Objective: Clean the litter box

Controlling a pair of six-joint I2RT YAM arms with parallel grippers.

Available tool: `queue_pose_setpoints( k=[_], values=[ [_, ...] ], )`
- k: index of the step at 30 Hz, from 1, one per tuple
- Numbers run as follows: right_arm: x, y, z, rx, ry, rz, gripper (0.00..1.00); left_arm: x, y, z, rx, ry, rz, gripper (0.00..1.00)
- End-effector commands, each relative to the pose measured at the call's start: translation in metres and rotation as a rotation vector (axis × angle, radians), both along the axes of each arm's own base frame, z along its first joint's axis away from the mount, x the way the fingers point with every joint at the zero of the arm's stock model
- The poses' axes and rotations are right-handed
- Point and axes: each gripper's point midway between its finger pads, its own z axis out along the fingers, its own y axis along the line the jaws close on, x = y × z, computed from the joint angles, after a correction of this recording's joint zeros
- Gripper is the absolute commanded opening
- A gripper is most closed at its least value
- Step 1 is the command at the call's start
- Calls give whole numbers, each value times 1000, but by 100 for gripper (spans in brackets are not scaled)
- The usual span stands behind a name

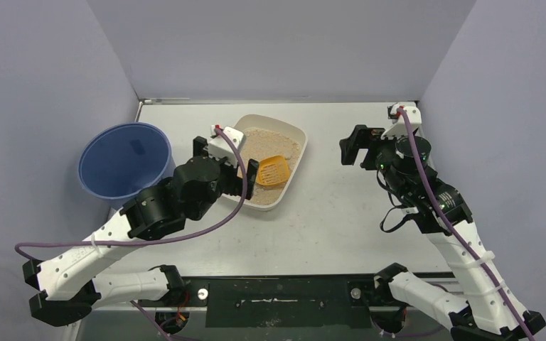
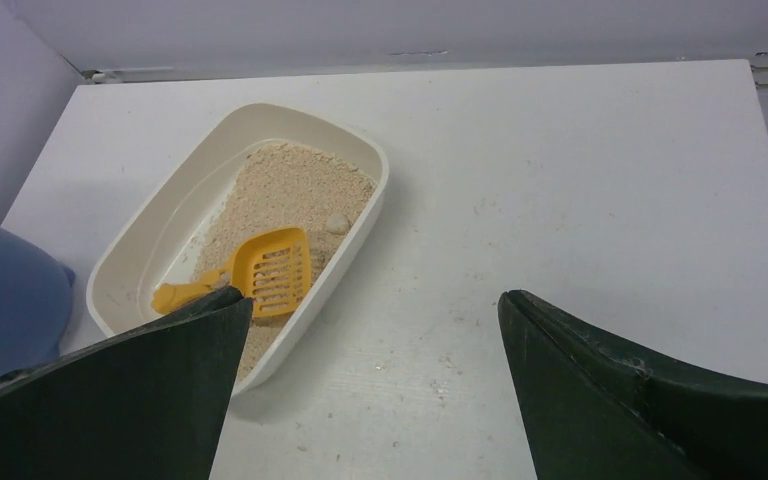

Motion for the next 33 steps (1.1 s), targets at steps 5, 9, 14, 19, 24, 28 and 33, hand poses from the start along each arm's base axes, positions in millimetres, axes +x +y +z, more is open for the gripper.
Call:
queue_pose_setpoints(
  k=[5,9,14,19,24,28,33],
  values=[
    [-1,-18,-12,-45,42,-83,100,9,55,12,16,-71,244,97],
    [1,-14,-31,-74,92,-70,100,11,76,7,65,-80,347,97],
    [3,-9,-50,-91,142,-53,100,13,101,10,116,-113,482,97],
    [8,-5,-71,-110,204,-52,100,14,127,16,192,-167,635,97],
    [17,8,-90,-109,256,-22,100,24,146,8,246,-145,712,97],
    [26,18,-99,-101,275,2,100,39,172,1,207,-99,777,97],
    [36,38,-111,-63,302,48,100,54,192,-13,177,-47,811,97]
  ],
)
